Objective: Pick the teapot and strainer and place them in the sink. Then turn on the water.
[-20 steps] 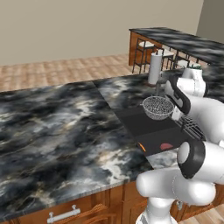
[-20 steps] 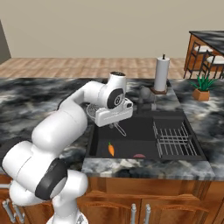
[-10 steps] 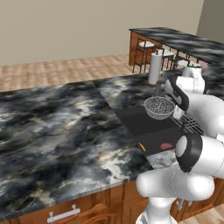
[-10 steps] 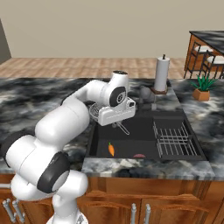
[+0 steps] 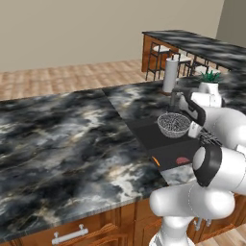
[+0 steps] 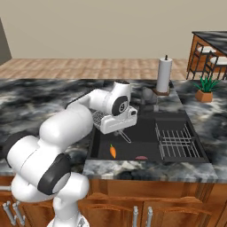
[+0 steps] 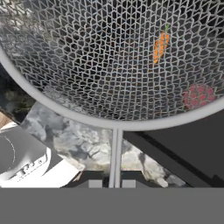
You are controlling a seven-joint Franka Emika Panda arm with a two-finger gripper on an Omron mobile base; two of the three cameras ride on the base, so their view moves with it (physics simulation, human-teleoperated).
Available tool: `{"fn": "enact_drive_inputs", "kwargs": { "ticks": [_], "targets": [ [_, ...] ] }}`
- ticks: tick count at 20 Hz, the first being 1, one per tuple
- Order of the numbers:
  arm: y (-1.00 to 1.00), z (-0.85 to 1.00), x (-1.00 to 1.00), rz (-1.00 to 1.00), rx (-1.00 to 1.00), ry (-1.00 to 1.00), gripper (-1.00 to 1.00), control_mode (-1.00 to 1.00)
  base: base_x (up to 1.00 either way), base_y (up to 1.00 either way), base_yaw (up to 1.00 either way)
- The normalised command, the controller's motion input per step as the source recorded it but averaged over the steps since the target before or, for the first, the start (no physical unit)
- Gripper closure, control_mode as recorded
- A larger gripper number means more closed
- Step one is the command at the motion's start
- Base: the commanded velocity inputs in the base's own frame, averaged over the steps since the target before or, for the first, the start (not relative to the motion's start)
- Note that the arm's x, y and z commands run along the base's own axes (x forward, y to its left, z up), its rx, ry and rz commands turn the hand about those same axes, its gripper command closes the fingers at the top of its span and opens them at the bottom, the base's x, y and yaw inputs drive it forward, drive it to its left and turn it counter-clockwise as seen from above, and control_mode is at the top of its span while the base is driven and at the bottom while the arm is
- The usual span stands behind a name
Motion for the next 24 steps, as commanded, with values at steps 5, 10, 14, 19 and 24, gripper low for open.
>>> {"fn": "enact_drive_inputs", "kwargs": {
  "ticks": [5,10,14,19,24],
  "targets": [
    [0.0,-0.38,0.23,0.0,0.0,-0.08,1.0,-1.0,0.0,0.0,0.0],
    [0.0,-0.14,0.35,0.0,0.0,-0.01,1.0,-1.0,0.0,0.0,0.0],
    [0.0,0.0,0.49,0.0,0.0,0.0,1.0,-1.0,0.0,0.0,0.0],
    [0.0,0.0,0.47,0.0,0.0,0.0,1.0,-1.0,0.0,0.0,0.0],
    [0.0,0.0,0.25,0.0,0.0,0.0,1.0,-1.0,0.0,0.0,0.0]
  ]
}}
